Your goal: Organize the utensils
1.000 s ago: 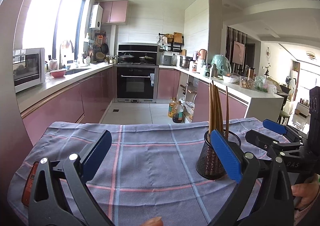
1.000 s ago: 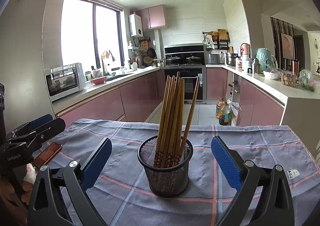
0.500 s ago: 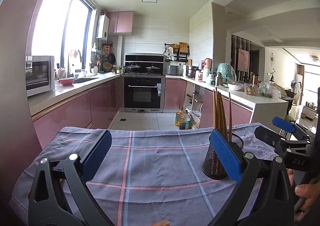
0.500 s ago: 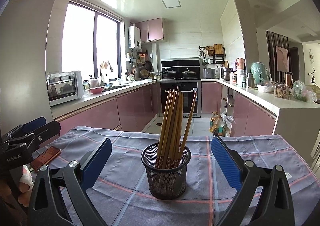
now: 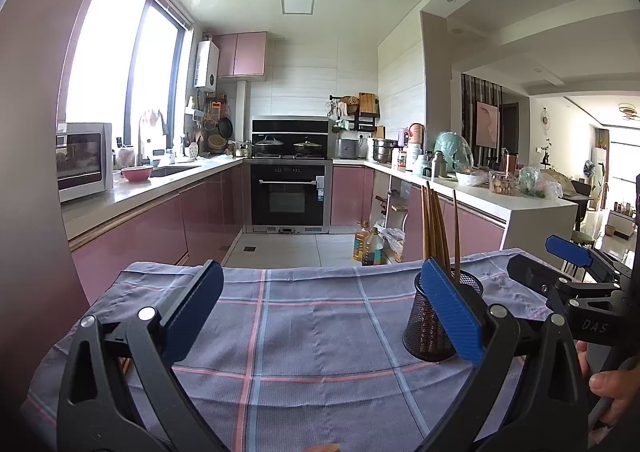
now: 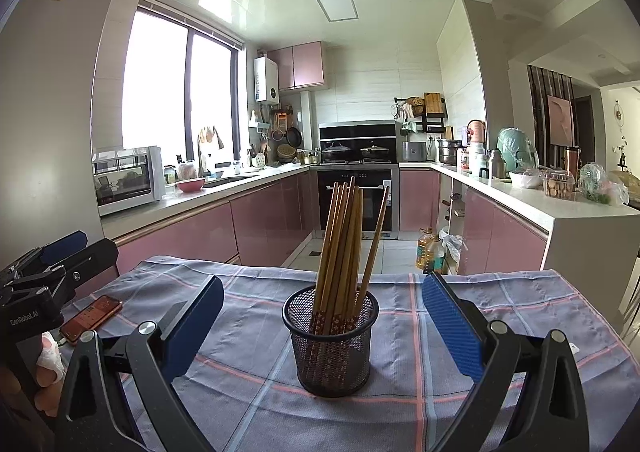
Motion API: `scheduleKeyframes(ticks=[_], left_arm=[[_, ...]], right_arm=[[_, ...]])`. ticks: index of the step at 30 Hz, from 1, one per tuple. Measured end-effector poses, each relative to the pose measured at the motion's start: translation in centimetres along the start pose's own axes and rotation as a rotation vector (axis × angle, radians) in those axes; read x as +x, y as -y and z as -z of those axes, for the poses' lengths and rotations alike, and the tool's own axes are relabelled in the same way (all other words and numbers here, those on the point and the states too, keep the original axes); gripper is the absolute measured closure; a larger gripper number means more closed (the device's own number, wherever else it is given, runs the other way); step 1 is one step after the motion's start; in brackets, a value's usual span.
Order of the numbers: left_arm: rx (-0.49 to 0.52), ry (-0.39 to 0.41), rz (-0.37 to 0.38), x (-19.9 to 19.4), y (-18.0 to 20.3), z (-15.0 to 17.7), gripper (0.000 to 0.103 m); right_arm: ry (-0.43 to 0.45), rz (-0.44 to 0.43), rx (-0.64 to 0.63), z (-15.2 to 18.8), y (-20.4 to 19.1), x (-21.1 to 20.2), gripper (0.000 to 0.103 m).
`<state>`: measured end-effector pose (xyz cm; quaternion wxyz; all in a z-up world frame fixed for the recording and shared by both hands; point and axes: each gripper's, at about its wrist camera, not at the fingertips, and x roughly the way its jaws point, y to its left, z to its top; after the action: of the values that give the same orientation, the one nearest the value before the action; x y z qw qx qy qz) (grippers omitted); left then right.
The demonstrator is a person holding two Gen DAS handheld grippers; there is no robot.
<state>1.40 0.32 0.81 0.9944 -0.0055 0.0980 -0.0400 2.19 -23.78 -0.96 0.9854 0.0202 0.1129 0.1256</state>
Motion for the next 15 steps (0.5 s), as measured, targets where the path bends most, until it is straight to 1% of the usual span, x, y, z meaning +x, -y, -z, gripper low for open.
scheduleKeyframes(ticks=[15], left_arm=[[-0.003, -0.008, -0.003, 0.0, 0.12, 0.13, 0.006]], right_arm=[[0.02, 0.008, -0.006, -0.19, -0.17, -0.51, 0.007]])
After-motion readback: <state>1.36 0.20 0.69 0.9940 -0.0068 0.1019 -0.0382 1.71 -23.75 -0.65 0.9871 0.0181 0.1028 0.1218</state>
